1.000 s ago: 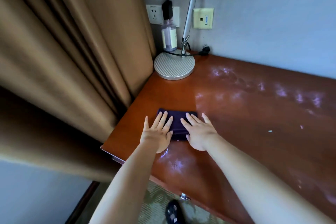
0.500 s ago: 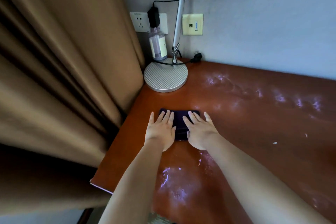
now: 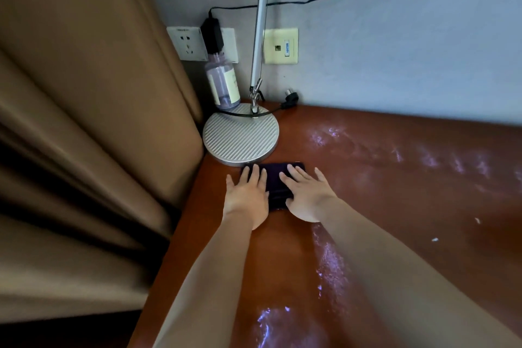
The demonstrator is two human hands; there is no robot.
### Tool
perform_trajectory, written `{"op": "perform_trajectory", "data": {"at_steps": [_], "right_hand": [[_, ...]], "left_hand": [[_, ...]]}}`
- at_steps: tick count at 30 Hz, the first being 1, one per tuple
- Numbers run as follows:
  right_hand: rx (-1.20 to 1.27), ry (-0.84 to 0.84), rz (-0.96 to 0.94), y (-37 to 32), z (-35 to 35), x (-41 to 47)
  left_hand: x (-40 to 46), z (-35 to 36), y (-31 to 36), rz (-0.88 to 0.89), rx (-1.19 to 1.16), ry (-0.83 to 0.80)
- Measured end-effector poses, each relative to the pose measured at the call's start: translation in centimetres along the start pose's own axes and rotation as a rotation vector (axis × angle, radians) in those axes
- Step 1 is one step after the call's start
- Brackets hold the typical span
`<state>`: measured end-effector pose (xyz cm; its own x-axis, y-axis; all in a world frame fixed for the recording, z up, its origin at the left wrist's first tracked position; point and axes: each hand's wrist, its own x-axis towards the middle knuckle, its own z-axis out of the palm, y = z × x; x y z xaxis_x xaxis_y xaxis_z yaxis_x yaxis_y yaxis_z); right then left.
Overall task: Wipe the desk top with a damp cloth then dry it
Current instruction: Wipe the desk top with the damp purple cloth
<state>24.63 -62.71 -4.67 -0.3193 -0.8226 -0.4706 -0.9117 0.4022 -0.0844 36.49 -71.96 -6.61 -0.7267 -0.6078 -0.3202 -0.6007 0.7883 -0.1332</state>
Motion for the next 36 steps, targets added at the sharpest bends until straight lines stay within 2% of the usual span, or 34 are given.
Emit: {"op": "perform_trajectory", "data": {"at_steps": [7, 18, 29, 36], "right_hand": [[-0.019, 0.015, 0.014, -0.8, 3.1, -5.2], [-0.058, 0.0, 0.032, -1.6, 7.7, -13.0], [-0.178, 0.095, 0.064, 1.4, 5.0, -5.9], [-0.11, 0.145, 0.101, 2.9, 3.4, -1.1]], "left_hand": [[-4.4, 1.0, 1.3, 0.022, -0.116, -0.053], [-11.9, 2.9, 4.5, 0.08, -0.086, -0.119], [-4.1, 2.1, 3.8, 0.08, -0.148, -0.047], [1.1, 1.8, 3.1, 0.073, -0.132, 0.067]]}}
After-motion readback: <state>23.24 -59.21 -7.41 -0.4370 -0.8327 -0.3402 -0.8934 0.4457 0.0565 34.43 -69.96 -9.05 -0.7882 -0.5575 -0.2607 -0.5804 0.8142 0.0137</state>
